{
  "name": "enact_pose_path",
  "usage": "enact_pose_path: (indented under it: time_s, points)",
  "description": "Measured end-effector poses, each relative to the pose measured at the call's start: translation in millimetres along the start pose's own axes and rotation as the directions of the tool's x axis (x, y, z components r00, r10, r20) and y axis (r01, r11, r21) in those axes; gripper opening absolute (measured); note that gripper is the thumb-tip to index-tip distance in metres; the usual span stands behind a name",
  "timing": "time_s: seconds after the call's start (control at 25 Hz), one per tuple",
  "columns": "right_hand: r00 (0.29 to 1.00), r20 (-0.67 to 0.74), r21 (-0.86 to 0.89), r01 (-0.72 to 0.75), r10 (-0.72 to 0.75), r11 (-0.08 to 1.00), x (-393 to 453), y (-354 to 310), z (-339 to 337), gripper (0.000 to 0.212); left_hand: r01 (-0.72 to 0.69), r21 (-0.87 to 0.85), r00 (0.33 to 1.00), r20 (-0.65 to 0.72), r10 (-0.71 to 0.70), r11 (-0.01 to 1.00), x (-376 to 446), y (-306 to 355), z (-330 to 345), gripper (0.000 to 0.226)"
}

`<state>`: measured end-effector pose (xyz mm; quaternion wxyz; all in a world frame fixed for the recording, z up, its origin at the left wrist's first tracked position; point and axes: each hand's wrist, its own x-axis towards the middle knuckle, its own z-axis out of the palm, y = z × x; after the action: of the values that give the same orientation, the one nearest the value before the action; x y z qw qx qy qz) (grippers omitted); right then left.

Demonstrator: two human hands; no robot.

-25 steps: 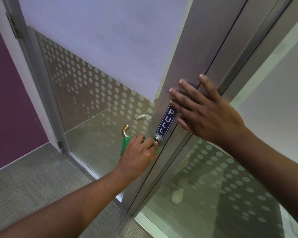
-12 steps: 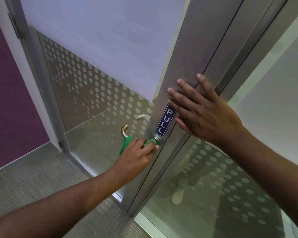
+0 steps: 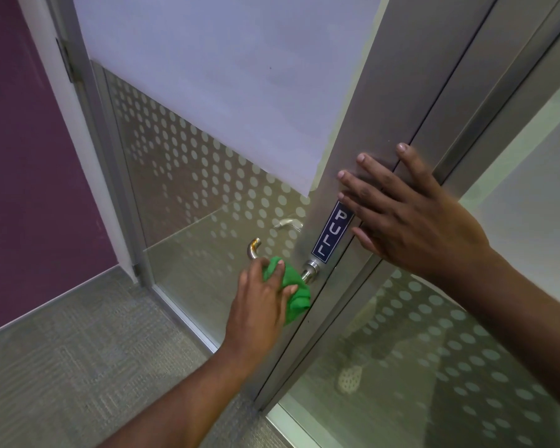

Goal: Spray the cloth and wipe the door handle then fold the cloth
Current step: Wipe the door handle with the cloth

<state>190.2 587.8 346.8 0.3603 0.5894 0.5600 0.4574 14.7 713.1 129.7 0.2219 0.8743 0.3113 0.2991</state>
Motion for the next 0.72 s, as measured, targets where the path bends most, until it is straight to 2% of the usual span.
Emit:
enact_pose_path:
  time_s: [0.12, 0.28, 0.4, 0.56, 0.72]
  points:
    - [1.0, 0.0, -0.004, -0.002, 0.002, 1.0, 0, 1, -2, 0.067, 0.163, -0.102, 0.986, -0.02, -0.166, 0.981, 19, 3, -13, 0.05]
    - [1.0, -0.004, 0.017, -0.004, 0.004, 1.0, 1, 0, -2, 0.066, 0.325, -0.023, 0.946, -0.003, -0.325, 0.945, 68, 0, -27, 0.042]
    - [1.0, -0.023, 0.014, -0.008, 0.009, 1.0, 0, -1, 1, 0.068, 0.301, 0.021, 0.954, -0.015, -0.3, 0.954, 76, 3, -28, 0.036]
    - [1.0, -0.017, 0.008, -0.003, 0.003, 1.0, 1, 1, 0, 0.067, 0.18, 0.013, 0.979, -0.098, -0.178, 0.984, 46, -5, -36, 0.034]
    - [1.0, -0.013, 0.019, -0.011, 0.011, 1.0, -1, 1, 1, 0.066, 0.229, -0.049, 0.961, -0.147, -0.234, 0.972, 49, -18, -42, 0.031]
